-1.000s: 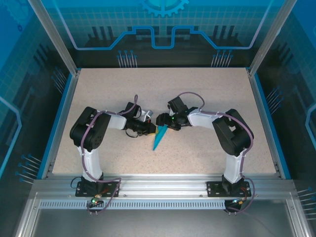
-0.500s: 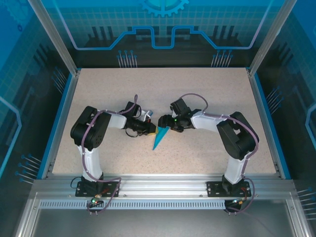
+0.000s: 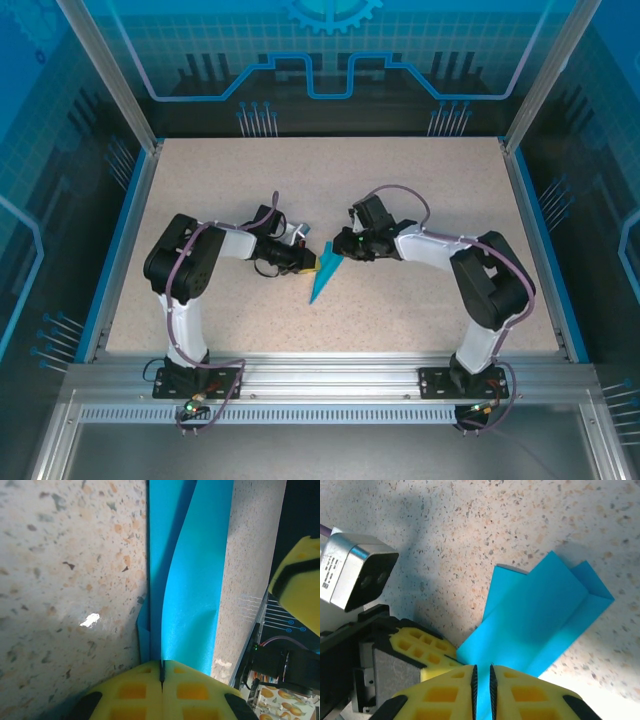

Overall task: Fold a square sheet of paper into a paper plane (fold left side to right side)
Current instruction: Fold the wing for the fifth time at the center of the table.

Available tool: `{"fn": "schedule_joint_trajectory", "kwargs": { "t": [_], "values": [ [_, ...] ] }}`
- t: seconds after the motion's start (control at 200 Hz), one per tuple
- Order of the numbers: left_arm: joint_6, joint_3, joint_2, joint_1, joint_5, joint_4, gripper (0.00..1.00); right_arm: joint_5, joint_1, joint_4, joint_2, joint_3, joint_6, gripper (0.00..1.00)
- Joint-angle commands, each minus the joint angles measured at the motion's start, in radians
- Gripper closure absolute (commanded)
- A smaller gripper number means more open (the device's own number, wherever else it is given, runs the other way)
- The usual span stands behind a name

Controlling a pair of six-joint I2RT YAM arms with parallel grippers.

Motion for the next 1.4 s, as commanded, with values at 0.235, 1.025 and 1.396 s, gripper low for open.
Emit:
{"fn": "schedule_joint_trajectory", "kwargs": {
  "t": [0.235,1.025,1.396],
  "values": [
    [0.074,0.027,0.082,-0.011,-0.108,-0.039,1.0,-0.008,0.023,-0.043,0.096,0.091,-0.031,0.84],
    [0.086,0.058,0.108,-0.023,-0.111,-0.07,1.0,0.049,0.017,-0.12,0.13,0.075,-0.04,0.84],
    [0.081,0.061,0.109,-0.028,-0.111,-0.07,1.0,0.062,0.007,-0.135,0.142,0.043,-0.016,0.84]
  ]
}}
